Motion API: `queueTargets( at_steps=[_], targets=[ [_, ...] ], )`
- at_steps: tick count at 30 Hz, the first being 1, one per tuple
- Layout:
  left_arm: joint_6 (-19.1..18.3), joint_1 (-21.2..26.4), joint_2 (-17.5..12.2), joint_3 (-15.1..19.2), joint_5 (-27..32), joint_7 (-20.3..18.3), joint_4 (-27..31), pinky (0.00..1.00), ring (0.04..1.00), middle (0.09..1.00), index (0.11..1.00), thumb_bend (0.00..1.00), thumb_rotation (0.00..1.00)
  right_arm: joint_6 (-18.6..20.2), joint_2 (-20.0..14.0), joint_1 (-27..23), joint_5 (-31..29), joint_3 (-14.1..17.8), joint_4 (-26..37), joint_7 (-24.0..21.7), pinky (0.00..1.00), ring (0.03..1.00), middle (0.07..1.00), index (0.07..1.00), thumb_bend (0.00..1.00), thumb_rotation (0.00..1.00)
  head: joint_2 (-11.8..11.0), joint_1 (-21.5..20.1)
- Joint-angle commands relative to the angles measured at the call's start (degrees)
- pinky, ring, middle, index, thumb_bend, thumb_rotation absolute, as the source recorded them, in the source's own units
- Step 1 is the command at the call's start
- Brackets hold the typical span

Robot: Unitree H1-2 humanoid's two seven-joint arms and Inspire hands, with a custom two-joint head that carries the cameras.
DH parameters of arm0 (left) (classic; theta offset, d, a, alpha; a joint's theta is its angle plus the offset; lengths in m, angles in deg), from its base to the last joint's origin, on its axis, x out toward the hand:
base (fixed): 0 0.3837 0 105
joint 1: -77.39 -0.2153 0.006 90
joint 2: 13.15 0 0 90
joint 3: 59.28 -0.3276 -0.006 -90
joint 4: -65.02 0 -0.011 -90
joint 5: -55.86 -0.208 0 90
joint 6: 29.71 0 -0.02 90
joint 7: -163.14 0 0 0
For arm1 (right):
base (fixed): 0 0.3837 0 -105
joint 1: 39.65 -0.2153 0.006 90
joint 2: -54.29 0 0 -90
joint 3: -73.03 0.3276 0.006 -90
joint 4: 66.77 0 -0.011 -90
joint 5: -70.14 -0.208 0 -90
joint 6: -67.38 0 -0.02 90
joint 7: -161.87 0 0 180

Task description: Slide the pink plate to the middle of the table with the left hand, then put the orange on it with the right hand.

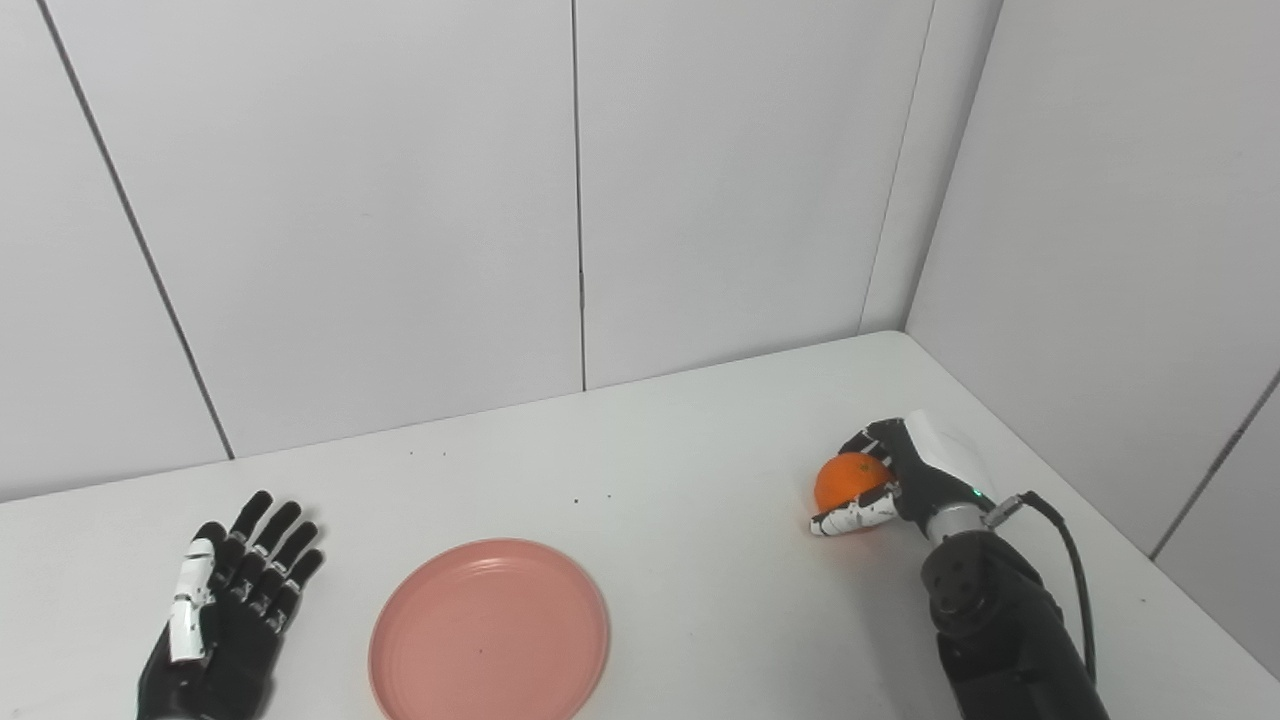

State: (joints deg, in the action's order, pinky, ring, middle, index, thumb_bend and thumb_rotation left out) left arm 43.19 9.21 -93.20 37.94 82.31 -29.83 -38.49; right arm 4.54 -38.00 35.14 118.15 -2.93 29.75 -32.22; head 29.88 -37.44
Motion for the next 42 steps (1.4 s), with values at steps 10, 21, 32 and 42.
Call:
queueTargets(
  at_steps=[10, 21, 32, 42],
  targets=[
    [-2.4, -1.1, 1.3, -0.2, -0.8, 1.9, -0.5, 0.95, 0.926, 0.929, 0.928, 0.31, 1.00, -0.3, 2.5, -3.3, -4.4, 0.5, 11.7, 1.7, 0.34, 0.408, 0.453, 0.529, 0.52, 0.00, 0.3, 3.9],
    [-1.2, -2.3, 2.6, -1.4, -2.9, 2.2, 0.5, 0.91, 0.901, 0.907, 0.905, 0.32, 1.00, -0.3, 5.1, -6.6, -4.3, -5.0, 18.4, -1.9, 0.33, 0.403, 0.449, 0.536, 0.52, 0.00, 0.8, 8.9],
    [-1.0, -3.8, 5.5, -3.9, -6.3, 4.1, 3.7, 0.89, 0.896, 0.903, 0.898, 0.35, 1.00, -0.7, 8.7, -9.0, -2.6, -14.4, 18.9, -6.5, 0.36, 0.403, 0.442, 0.530, 0.52, 0.00, 2.9, 18.9],
    [-2.9, -3.8, 9.0, -6.4, -10.0, 7.9, 6.9, 0.87, 0.880, 0.890, 0.887, 0.36, 1.00, -1.1, 9.8, -10.6, -6.3, -20.4, 16.5, -5.6, 0.31, 0.384, 0.441, 0.531, 0.52, 0.00, 6.9, 32.1]
  ],
)
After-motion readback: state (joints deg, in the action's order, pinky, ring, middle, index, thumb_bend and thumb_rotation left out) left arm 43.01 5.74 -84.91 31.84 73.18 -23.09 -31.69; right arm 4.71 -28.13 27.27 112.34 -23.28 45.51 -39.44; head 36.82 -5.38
